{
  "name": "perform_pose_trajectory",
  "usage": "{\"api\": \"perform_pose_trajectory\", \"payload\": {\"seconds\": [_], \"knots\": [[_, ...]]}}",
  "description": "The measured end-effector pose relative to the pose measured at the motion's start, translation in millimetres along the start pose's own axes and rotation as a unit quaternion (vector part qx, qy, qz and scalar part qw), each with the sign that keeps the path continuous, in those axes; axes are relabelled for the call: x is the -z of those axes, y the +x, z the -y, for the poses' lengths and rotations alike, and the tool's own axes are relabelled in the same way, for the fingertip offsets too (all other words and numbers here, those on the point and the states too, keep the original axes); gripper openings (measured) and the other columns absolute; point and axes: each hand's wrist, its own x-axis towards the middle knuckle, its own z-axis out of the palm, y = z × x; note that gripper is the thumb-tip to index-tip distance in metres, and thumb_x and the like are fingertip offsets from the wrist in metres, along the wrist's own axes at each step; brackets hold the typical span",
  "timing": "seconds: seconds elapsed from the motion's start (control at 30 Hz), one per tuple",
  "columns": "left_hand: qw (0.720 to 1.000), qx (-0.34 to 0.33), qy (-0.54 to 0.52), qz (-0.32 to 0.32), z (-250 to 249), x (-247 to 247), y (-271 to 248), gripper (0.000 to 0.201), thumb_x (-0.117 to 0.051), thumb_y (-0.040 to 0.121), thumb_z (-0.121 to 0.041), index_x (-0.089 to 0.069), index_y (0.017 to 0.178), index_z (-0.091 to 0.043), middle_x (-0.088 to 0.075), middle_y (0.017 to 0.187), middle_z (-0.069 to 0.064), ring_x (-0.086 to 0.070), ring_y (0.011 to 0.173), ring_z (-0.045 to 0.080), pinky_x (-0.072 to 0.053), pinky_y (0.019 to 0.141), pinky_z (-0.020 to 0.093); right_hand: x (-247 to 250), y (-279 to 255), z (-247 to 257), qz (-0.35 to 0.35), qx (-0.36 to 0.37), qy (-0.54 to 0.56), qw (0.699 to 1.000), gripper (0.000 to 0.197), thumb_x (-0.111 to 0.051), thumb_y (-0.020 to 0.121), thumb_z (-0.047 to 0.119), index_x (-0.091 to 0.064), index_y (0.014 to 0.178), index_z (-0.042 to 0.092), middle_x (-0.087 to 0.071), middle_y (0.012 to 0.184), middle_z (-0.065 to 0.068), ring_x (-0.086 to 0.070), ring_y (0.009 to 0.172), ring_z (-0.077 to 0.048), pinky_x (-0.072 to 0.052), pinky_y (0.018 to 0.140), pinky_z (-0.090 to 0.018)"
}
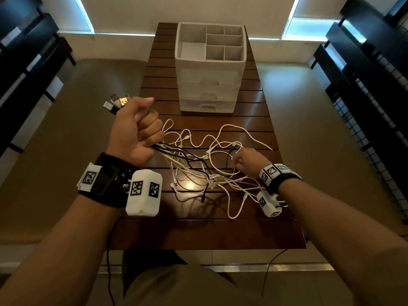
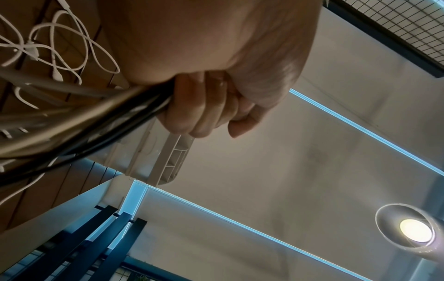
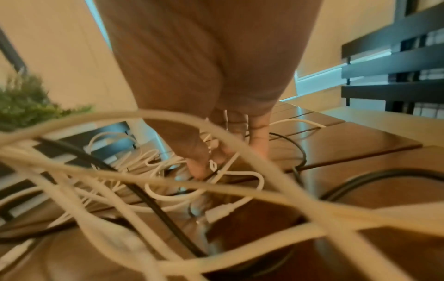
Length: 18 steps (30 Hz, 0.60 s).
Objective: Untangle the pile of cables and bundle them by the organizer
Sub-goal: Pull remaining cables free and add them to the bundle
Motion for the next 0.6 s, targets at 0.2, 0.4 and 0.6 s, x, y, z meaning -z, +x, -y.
{"api": "perform_pose_trajectory", "payload": {"seconds": [0.2,0.4,0.6], "knots": [[1.0,0.004,0.002,-0.004,8.5,-11.3,0.5,0.058,-0.046,0.106,-0.021,-0.033,0.049,-0.024,-0.02,0.042,-0.01,-0.016,0.032,0.005,-0.013,0.03,0.019,-11.7,11.3,22.2,0.019,-0.082,-0.031,0.996,0.031,-0.068,0.094,0.045,-0.07,0.092,0.014,-0.069,0.089,-0.004,-0.068,0.086,-0.026,-0.058,0.076,-0.038],[1.0,0.002,0.002,-0.017,7.4,-6.4,-0.2,0.058,-0.047,0.105,-0.022,-0.033,0.049,-0.024,-0.02,0.043,-0.01,-0.016,0.033,0.005,-0.014,0.031,0.019,-11.6,23.5,33.6,0.009,-0.097,0.061,0.993,0.017,-0.062,0.095,0.019,-0.062,0.079,0.012,-0.067,0.085,-0.01,-0.067,0.083,-0.031,-0.057,0.075,-0.039],[1.0,0.004,-0.013,-0.013,4.3,0.4,-0.6,0.057,-0.047,0.106,-0.023,-0.034,0.05,-0.024,-0.023,0.043,-0.01,-0.019,0.032,0.005,-0.017,0.03,0.019,37.2,6.7,36.5,-0.174,-0.059,0.226,0.957,0.014,-0.063,0.098,0.023,-0.062,0.091,0.012,-0.062,0.076,0.006,-0.057,0.067,-0.009,-0.042,0.061,-0.024]]}}
